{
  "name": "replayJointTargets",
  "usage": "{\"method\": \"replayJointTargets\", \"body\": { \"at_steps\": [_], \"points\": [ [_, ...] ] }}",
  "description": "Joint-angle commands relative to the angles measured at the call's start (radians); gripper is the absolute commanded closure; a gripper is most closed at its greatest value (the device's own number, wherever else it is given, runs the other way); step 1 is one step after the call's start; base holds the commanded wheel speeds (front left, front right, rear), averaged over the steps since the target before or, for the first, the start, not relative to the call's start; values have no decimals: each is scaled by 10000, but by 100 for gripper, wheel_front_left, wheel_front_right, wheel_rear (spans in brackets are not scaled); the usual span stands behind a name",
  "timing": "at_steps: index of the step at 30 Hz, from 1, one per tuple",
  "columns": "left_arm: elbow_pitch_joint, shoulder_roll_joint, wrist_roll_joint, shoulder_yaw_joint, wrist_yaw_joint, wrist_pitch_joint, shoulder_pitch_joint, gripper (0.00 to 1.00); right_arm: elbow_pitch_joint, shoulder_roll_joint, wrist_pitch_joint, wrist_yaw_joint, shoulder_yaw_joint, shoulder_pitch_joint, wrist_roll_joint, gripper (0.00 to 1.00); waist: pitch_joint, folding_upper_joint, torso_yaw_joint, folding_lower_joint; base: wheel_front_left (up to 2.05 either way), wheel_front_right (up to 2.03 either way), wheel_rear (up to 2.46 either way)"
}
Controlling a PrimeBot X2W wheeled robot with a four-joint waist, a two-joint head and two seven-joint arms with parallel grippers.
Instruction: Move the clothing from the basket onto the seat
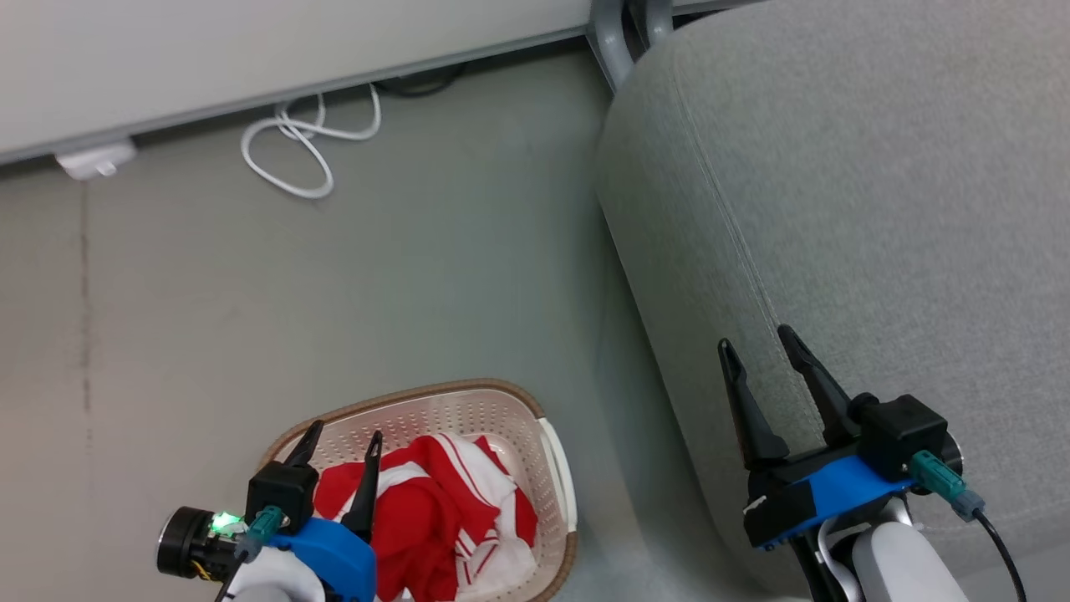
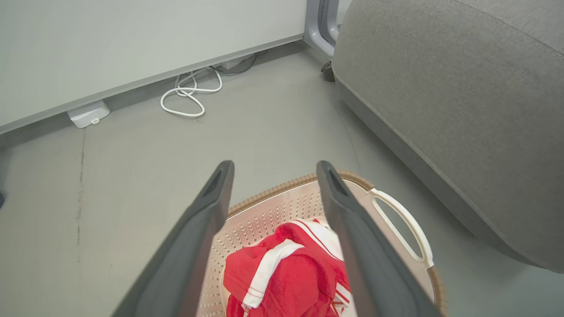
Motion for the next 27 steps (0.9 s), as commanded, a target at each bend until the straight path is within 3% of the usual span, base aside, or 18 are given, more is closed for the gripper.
{"method": "replayJointTargets", "body": {
  "at_steps": [1, 13, 27],
  "points": [
    [296, 154, 75, -78, -67, 100, -366, 0, 9, -37, -111, 1, 117, -279, 102, 0, 401, 0, -111, -4, 0, 0, 0],
    [3418, 1082, 272, -1298, -253, 1646, -2760, 0, 259, -31, -531, 2, 1245, -1770, 1080, 0, 2818, 0, -1117, -4, 0, 0, 0],
    [5014, 1685, -91, -2362, -239, 3080, -4558, 0, -293, -31, -533, 2, 1667, -2193, 1541, 0, 4210, 0, -1577, -4, 0, 0, 0]
  ]
}}
